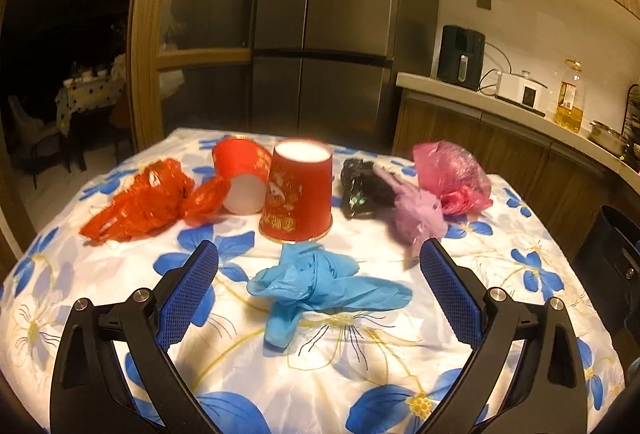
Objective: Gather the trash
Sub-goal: 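Move both grippers back over the table toward the remaining trash, then grasp the blue glove with the left gripper while the right grasps the pink glove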
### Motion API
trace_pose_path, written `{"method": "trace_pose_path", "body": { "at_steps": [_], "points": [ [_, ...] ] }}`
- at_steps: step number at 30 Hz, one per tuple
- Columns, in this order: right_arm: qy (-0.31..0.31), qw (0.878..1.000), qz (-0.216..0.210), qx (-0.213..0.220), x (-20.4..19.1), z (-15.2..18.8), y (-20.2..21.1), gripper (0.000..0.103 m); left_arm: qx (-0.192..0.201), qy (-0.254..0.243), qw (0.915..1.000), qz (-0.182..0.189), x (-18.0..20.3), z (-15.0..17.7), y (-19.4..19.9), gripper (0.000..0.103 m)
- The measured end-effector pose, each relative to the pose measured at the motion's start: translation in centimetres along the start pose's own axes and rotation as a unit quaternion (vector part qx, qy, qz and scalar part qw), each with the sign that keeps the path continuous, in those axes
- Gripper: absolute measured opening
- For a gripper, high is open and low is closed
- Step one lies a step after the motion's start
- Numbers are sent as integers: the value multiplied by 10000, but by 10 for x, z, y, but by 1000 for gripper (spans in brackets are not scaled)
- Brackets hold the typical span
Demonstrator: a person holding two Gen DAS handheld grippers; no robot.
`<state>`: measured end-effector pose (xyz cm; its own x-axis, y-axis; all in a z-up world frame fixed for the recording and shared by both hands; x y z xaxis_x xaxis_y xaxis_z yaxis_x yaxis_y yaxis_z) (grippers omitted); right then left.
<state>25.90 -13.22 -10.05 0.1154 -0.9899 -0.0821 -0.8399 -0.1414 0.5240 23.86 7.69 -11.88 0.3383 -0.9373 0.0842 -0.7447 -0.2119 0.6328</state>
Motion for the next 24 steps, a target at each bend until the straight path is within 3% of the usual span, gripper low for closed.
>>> {"method": "trace_pose_path", "body": {
  "at_steps": [3,8,10,14,18,21,24],
  "points": [
    [44,10000,-68,-27,-9,-1,-8,79,-221,19,9997,28,0,3,-14,89],
    [98,9998,-153,-97,-25,-1,-25,79,-727,64,9972,129,-1,13,-39,68],
    [111,9996,-194,-143,-30,-2,-32,79,-955,136,9952,181,-3,19,-48,52],
    [149,9993,-261,-212,-42,-5,-46,79,-1246,236,9911,406,-4,27,-59,33],
    [205,9990,-294,-265,-53,-9,-60,79,-1327,319,9884,674,-2,31,-62,11],
    [262,9986,-308,-345,-61,-9,-71,79,-1227,438,9868,963,-3,27,-53,7],
    [299,9982,-306,-431,-67,-8,-83,79,-944,404,9904,927,-8,16,-37,6]
  ]
}}
Point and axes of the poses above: each gripper's, at about its wrist camera, not at the fingertips, and y roughly against the way its jaws point, x to its right, z to its underside, the point moved 10 cm from there along -y, roughly the way its jaws point, and after that the axes turned 12 degrees about -x, right-handed, at the moved point
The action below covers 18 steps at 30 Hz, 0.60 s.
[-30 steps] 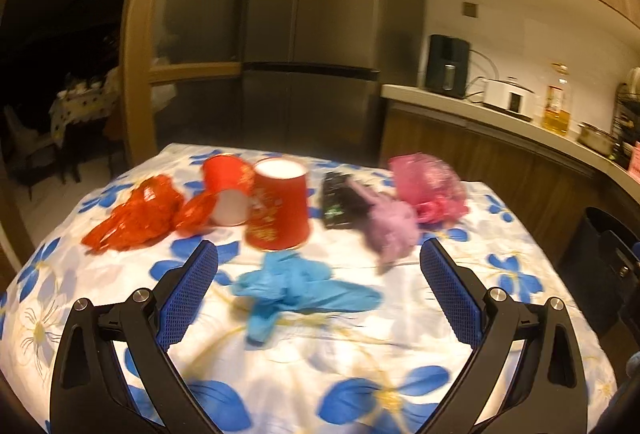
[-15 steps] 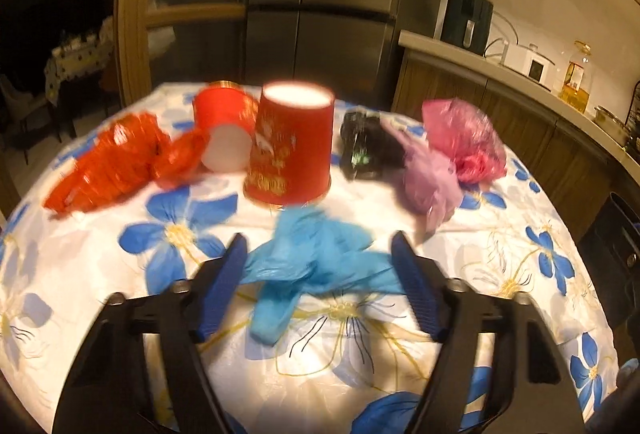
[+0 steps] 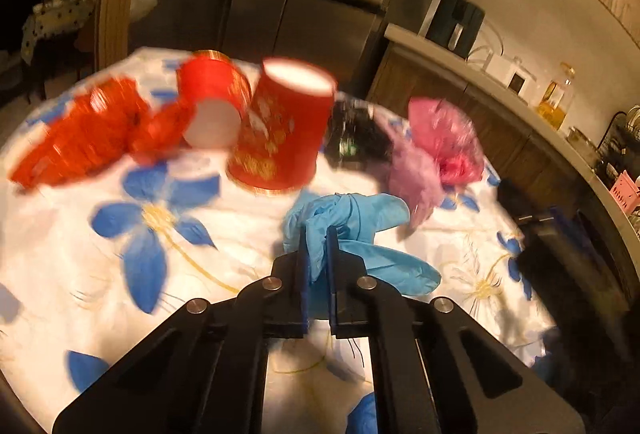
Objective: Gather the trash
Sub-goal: 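Grasp the blue glove with the left gripper while the right grasps the pink glove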
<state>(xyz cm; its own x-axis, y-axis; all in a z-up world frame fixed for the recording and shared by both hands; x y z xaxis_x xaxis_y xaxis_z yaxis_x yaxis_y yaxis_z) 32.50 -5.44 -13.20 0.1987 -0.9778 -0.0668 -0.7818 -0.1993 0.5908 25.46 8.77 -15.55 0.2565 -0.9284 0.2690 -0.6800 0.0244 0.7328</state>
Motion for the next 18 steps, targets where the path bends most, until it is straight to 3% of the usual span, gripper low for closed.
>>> {"method": "trace_pose_path", "body": {
  "at_steps": [5,10,14,18],
  "points": [
    [51,9998,-71,-204,-13,-1,-22,79,615,-81,9978,-221,-7,-21,36,6],
    [182,9991,-122,-368,-31,-3,-42,74,675,-5,9974,-242,-16,-30,43,6],
    [331,9981,-113,-509,-42,-1,-55,65,705,-20,9972,-256,-18,-35,43,6],
    [352,9963,-70,-776,-45,5,-69,44,703,-38,9972,-249,-20,-35,42,6]
  ]
}}
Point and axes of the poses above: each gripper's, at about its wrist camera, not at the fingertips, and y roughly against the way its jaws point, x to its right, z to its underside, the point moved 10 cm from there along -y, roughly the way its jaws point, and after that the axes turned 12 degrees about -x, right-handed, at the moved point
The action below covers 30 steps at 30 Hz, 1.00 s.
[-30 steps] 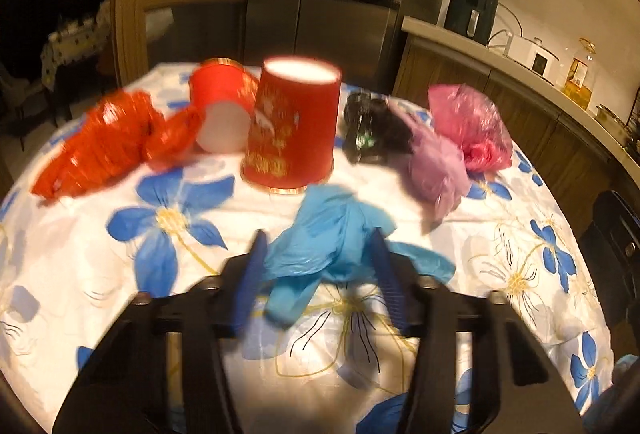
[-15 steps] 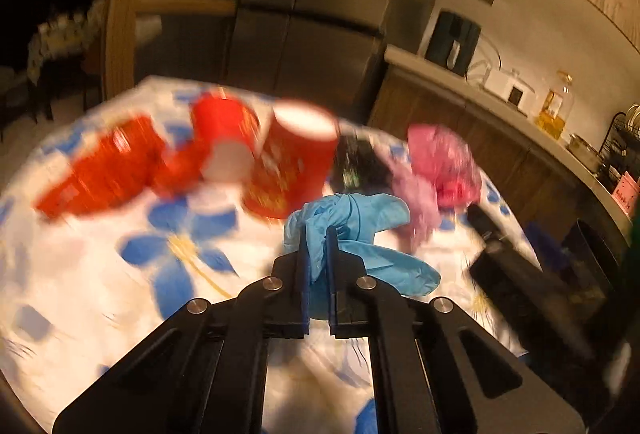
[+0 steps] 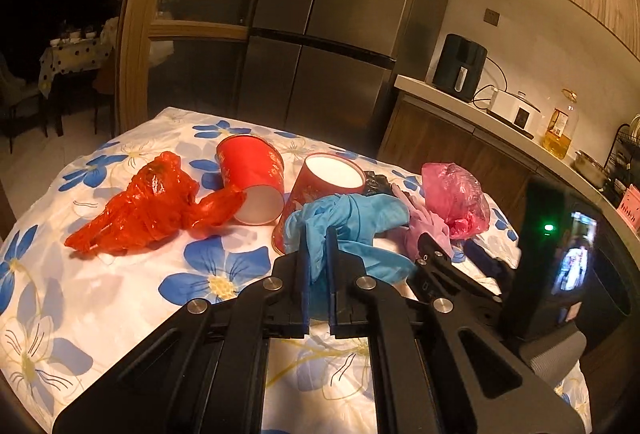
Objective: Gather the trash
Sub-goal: 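Grasp the blue glove with the left gripper while the right grasps the pink glove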
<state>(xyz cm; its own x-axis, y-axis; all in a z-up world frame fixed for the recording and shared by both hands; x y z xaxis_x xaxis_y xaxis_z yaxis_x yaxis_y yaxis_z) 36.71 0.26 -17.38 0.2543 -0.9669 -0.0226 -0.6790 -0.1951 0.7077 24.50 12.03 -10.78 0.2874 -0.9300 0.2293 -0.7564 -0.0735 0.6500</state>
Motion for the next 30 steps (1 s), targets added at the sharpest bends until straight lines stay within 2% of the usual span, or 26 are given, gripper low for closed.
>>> {"method": "trace_pose_path", "body": {
  "at_steps": [1,3,6,18,30],
  "points": [
    [-9,10000,-20,-53,0,1,-2,39,-7,2,10000,10,0,0,0,6],
    [-42,9999,-84,-108,1,3,-4,19,-12,1,10000,-2,0,1,-1,6],
    [-78,9997,-198,-94,3,3,-2,5,-31,17,10000,-15,1,2,-2,6],
    [-91,9974,-508,505,20,15,75,2,30,-42,10000,-55,13,4,9,6],
    [-420,9944,-393,888,80,26,138,2,96,-437,9988,204,76,15,27,6]
  ]
}}
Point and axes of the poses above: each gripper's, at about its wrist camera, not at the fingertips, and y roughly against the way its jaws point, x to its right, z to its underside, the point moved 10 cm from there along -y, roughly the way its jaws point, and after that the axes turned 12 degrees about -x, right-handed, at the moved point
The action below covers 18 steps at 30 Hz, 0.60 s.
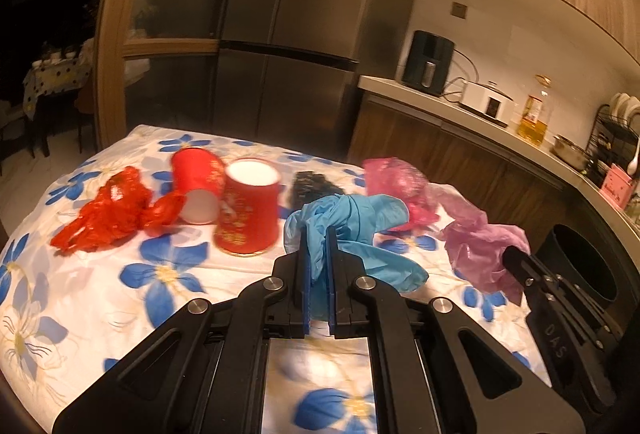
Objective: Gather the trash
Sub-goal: 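Grasp the blue glove with the left gripper while the right grasps the pink glove, then carry the blue and pink gloves over the black bin with both grippers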
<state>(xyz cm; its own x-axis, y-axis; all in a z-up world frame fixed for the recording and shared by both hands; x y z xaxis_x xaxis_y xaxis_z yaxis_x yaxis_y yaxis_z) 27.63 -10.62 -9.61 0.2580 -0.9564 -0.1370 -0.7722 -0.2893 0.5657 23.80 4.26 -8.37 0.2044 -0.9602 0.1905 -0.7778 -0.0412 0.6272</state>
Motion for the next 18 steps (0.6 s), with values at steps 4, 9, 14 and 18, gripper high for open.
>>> {"method": "trace_pose_path", "body": {
  "at_steps": [4,9,14,18],
  "points": [
    [-161,9996,126,170,28,-4,21,2,-11,-159,9998,149,27,-1,0,6],
    [-397,9979,353,376,67,-10,44,2,14,-459,9983,363,72,-4,-1,5],
    [-589,9951,585,545,104,-15,61,2,32,-762,9950,645,123,-5,-5,5],
    [-748,9913,837,689,136,-18,77,2,32,-970,9917,842,161,-6,-7,5]
  ]
}}
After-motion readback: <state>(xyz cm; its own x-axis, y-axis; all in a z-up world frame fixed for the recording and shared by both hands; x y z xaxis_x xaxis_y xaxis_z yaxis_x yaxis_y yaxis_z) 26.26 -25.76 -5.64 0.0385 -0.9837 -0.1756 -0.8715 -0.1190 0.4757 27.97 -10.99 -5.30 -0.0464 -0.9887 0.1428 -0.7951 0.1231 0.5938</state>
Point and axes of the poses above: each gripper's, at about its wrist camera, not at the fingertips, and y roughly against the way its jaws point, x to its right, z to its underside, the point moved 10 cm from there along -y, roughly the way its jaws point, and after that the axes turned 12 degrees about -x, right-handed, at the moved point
